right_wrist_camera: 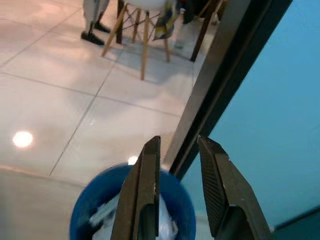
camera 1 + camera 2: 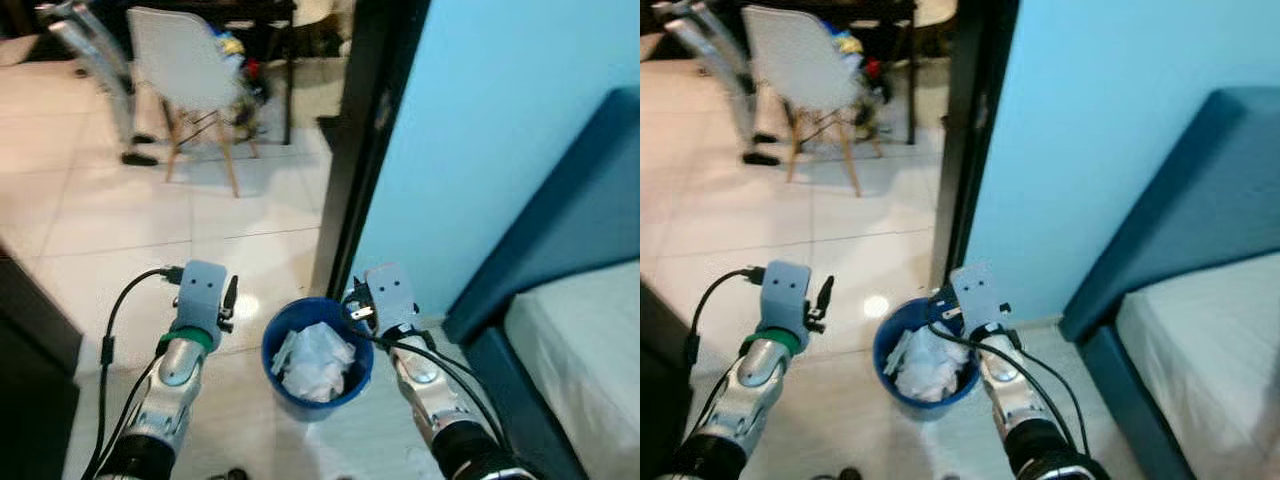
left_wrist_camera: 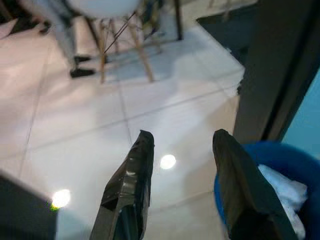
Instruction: Clean up the room
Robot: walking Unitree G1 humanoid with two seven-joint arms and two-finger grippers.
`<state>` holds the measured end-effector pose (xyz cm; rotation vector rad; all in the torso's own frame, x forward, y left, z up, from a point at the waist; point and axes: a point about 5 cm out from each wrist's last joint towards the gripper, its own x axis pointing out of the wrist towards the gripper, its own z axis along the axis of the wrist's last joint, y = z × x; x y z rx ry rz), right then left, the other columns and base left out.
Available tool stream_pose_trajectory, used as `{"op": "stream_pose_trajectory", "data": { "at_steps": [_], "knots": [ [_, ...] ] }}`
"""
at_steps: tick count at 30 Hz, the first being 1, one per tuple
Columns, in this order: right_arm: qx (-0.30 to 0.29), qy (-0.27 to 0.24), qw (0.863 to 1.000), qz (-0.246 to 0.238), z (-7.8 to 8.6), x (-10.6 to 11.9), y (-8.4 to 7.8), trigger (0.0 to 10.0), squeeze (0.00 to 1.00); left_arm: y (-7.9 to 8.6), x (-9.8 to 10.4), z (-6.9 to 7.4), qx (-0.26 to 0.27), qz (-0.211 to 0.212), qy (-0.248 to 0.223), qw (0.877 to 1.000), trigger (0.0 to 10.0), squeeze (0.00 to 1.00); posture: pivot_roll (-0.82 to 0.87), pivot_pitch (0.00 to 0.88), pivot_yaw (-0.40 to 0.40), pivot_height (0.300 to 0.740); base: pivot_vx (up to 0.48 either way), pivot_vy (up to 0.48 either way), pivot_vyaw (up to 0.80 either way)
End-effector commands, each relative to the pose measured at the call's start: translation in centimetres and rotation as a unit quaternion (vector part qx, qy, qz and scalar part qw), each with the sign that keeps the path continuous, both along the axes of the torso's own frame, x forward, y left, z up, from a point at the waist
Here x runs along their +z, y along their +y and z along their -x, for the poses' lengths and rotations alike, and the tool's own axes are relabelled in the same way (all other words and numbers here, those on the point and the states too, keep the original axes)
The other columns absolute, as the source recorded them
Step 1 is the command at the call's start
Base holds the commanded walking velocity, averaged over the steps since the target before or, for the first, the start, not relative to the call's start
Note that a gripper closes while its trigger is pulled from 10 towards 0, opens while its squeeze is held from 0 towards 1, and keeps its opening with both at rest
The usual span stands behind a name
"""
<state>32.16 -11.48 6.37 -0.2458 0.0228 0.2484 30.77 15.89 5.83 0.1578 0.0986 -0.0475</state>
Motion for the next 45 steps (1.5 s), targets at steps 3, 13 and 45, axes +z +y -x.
{"op": "stream_pose_trajectory", "data": {
  "at_steps": [3, 13, 45],
  "knots": [
    [-0.009, 0.009, 1.0, -0.002, 0.2, -0.4, -0.4, 10.0, 0.0, -0.2, -0.1, 0.0, -0.005, -0.005, 0.006, 1.0, 10.0, 0.0, -0.01, 0.048, 0.026, 0.714, -0.346, 0.0, 0.0],
    [-0.013, 0.01, 1.0, -0.002, 0.1, -0.4, -0.5, 10.0, 0.0, -0.2, -0.1, 0.0, -0.006, -0.005, 0.008, 1.0, 10.0, 0.0, -0.01, 0.05, 0.025, 0.714, -0.346, 0.0, 0.0],
    [-0.03, 0.024, 0.999, -0.011, -0.2, -0.5, -1.0, 10.0, 0.0, -1.6, -0.4, -0.2, -0.04, 0.011, 0.052, 0.998, 10.0, 0.0, -0.02, 0.048, 0.03, 0.714, -0.062, 0.0, -0.65]
  ]
}}
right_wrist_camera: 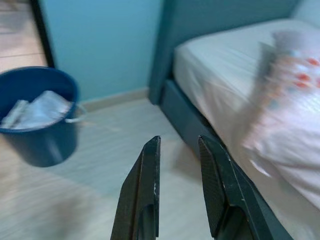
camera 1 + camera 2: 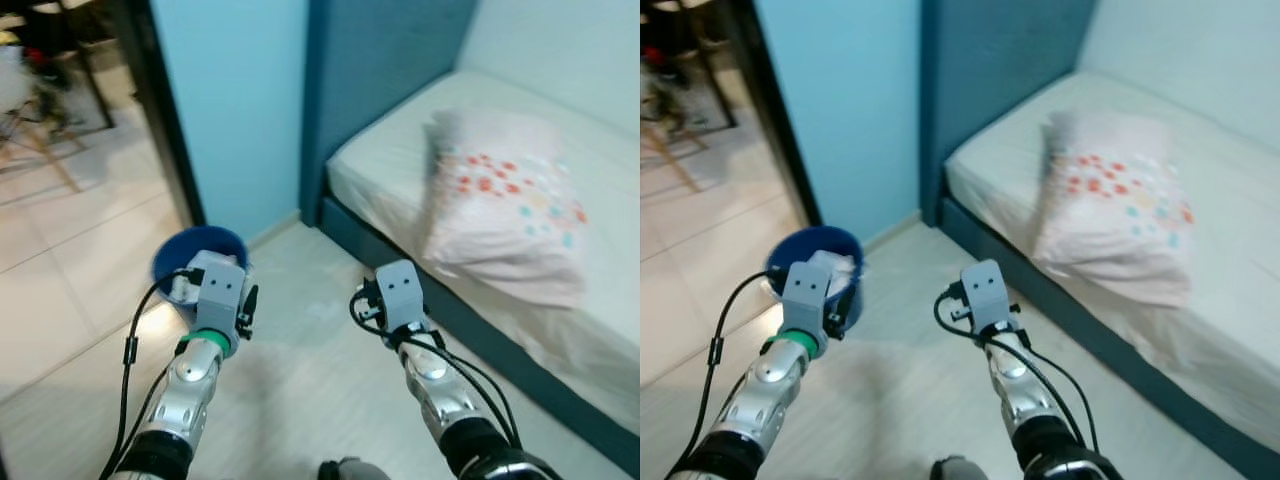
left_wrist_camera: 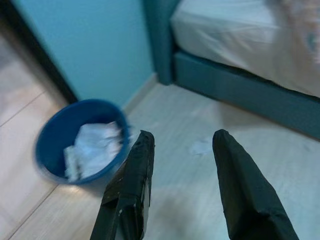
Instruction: Clean up the room
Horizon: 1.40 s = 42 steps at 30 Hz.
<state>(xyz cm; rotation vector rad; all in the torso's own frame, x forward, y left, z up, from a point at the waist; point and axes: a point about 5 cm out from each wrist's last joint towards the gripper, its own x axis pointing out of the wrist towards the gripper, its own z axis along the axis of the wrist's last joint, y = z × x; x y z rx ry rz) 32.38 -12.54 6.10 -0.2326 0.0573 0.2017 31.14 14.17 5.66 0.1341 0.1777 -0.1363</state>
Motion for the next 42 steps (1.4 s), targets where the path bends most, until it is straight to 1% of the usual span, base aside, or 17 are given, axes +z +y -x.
{"op": "stream_pose_trajectory", "data": {
  "at_steps": [1, 18, 21, 26, 42],
  "knots": [
    [-0.005, 0.008, 1.0, -0.007, 0.06, -0.23, 0.09, 10.0, 0.0, 0.15, -0.27, 0.13, 0.001, -0.002, 0.009, 1.0, 10.0, 0.0, -0.02, 0.048, 0.03, 0.714, 0.0, 0.0, -0.8],
    [-0.003, 0.006, 1.0, -0.008, 0.03, -0.2, 0.36, 10.0, 0.0, 0.39, -0.11, -0.02, -0.002, -0.012, 0.006, 1.0, 10.0, 0.0, -0.01, 0.037, 0.037, 0.714, 0.0, 0.0, -0.8],
    [-0.003, 0.004, 1.0, -0.006, 0.0, -0.15, 0.36, 10.0, 0.0, 0.41, 0.02, -0.07, -0.002, -0.014, -0.001, 1.0, 10.0, 0.0, -0.01, 0.034, 0.038, 0.714, 0.0, 0.0, -0.8],
    [-0.003, 0.0, 1.0, -0.002, -0.05, -0.05, 0.36, 10.0, 0.0, 0.5, 0.24, -0.18, 0.001, -0.019, -0.011, 1.0, 10.0, 0.0, -0.01, 0.033, 0.038, 0.714, 0.409, 0.0, -0.8],
    [-0.003, -0.007, 1.0, 0.003, -0.11, 0.09, 0.4, 10.0, 0.0, 0.41, 0.42, -0.28, -0.001, -0.017, -0.015, 1.0, 10.0, 0.0, -0.01, 0.04, 0.039, 0.714, 0.472, 0.0, 0.0]
  ]
}}
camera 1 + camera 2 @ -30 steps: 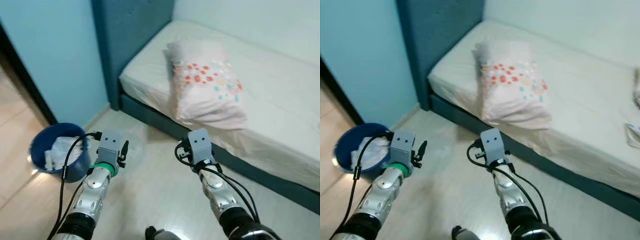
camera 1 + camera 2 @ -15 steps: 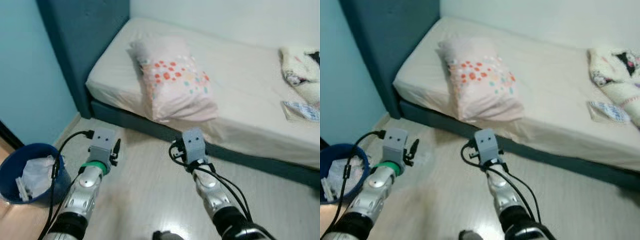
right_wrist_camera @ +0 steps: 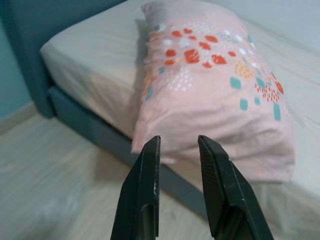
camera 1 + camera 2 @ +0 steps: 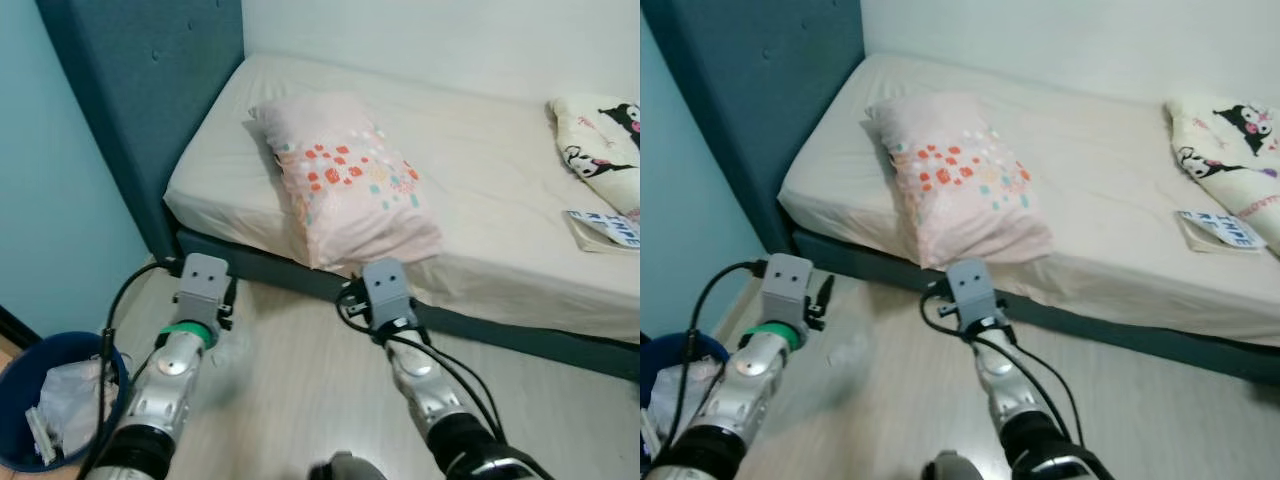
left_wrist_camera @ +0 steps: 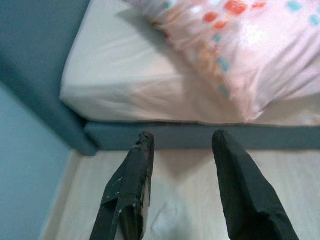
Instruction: Clean up the room
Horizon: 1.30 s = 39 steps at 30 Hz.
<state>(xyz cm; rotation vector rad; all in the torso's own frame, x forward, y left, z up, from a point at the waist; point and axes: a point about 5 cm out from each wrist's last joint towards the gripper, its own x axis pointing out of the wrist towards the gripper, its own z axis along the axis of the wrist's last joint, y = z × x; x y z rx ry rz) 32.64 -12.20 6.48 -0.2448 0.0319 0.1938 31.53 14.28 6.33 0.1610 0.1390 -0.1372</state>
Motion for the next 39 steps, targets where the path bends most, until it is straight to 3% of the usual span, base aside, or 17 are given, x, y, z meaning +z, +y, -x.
{"op": "stream_pose_trajectory", "data": {
  "at_steps": [1, 39],
  "knots": [
    [-0.001, 0.007, 1.0, -0.002, 0.15, -0.29, 0.07, 10.0, 0.0, 0.31, -0.25, 0.1, 0.002, -0.005, 0.005, 1.0, 10.0, 0.0, -0.01, 0.04, 0.039, 0.714, 0.469, 0.0, 0.0],
    [-0.005, 0.004, 1.0, -0.007, 0.03, -0.18, 0.11, 10.0, 0.0, 0.21, 0.11, -0.19, -0.001, -0.008, -0.004, 1.0, 10.0, 0.0, -0.01, 0.039, 0.046, 0.714, 0.469, 0.0, -0.02]
  ]
}}
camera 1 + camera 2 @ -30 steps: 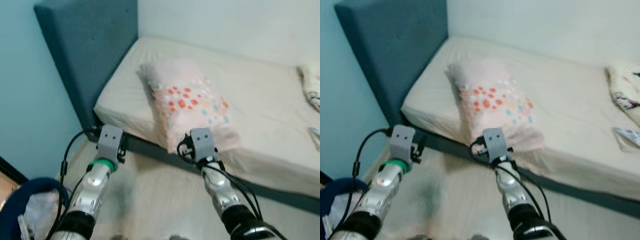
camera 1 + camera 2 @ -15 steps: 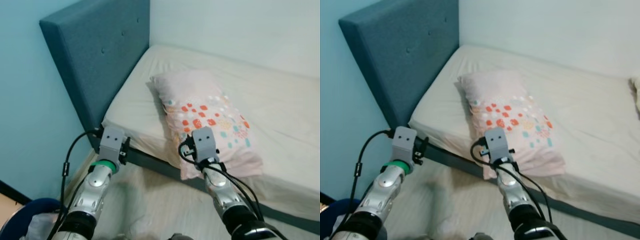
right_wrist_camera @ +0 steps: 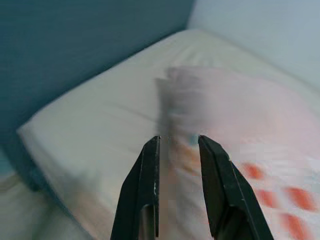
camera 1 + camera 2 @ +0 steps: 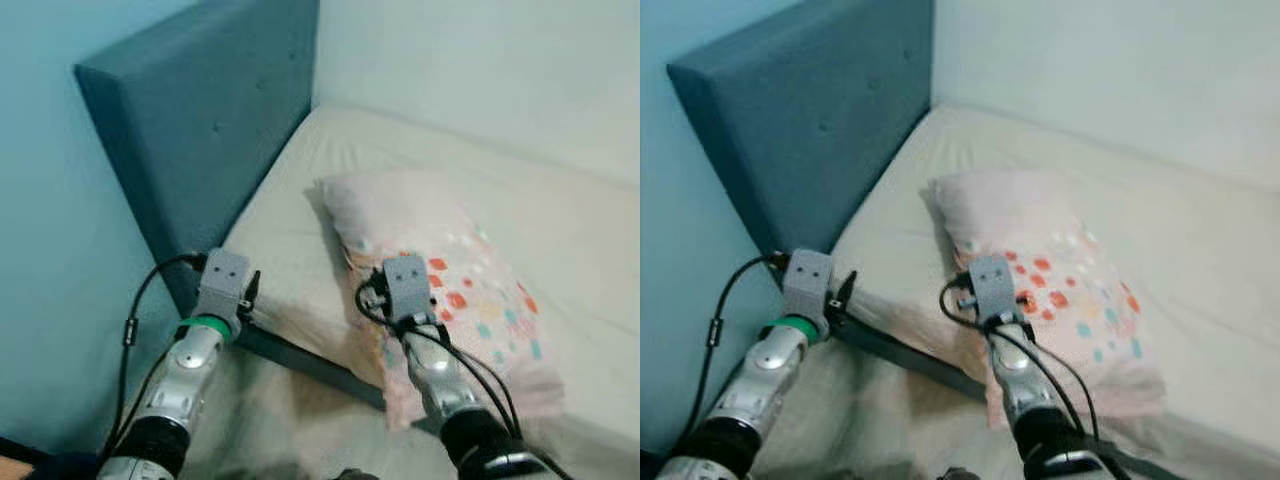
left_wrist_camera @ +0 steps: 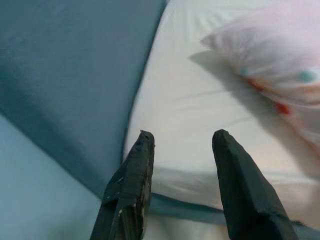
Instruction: Clean up the room
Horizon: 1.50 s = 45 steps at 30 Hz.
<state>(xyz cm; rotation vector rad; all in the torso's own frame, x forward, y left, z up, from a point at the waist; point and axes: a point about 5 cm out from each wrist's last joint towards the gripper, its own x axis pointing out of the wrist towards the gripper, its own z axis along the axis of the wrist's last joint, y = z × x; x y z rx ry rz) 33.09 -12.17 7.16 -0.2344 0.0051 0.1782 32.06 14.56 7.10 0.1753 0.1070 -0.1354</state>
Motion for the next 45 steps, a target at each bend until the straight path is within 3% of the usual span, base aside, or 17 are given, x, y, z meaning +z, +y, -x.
{"op": "stream_pose_trajectory", "data": {
  "at_steps": [1, 10, 15, 18, 20, 27, 45],
  "knots": [
    [0.001, 0.017, 1.0, 0.0, 0.5, -0.9, 0.1, 10.0, 0.0, -0.1, -0.7, 0.3, 0.0, -0.002, 0.012, 1.0, 10.0, 0.0, -0.01, 0.039, 0.046, 0.714, 0.469, 0.0, 0.0],
    [-0.001, 0.021, 1.0, -0.011, 0.5, -0.9, 0.1, 10.0, 0.0, -0.3, -0.6, 0.3, -0.008, -0.001, 0.01, 1.0, 10.0, 0.0, -0.01, 0.038, 0.046, 0.714, 0.468, 0.0, -0.18],
    [-0.002, 0.022, 1.0, -0.015, 0.4, -0.9, 0.1, 10.0, 0.0, -1.1, -0.7, 0.6, -0.052, 0.004, 0.019, 0.998, 10.0, 0.0, -0.01, 0.037, 0.046, 0.714, 0.07, 0.0, -0.8],
    [-0.001, 0.02, 1.0, -0.008, 0.4, -0.8, 0.0, 10.0, 0.0, -2.3, -1.0, 1.2, -0.113, 0.002, 0.026, 0.993, 10.0, 0.0, -0.01, 0.034, 0.046, 0.714, 0.0, 0.0, -0.8],
    [-0.001, 0.02, 1.0, -0.007, 0.4, -0.8, 0.0, 10.0, 0.0, -2.4, -1.0, 1.2, -0.119, 0.002, 0.027, 0.992, 10.0, 0.0, -0.01, 0.034, 0.046, 0.714, 0.0, 0.0, -0.8],
    [0.0, 0.018, 1.0, -0.006, 0.4, -0.8, 0.0, 10.0, 0.0, -2.5, -1.0, 1.1, -0.116, 0.002, 0.027, 0.993, 10.0, 0.0, -0.02, 0.033, 0.048, 0.714, 0.0, 0.0, -0.74],
    [0.003, 0.014, 1.0, -0.002, 0.5, -0.8, 0.1, 10.0, 0.0, -2.3, -0.5, 1.0, -0.107, 0.001, 0.016, 0.994, 10.0, 0.0, -0.02, 0.042, 0.047, 0.714, 0.0, 0.0, 0.0]
  ]
}}
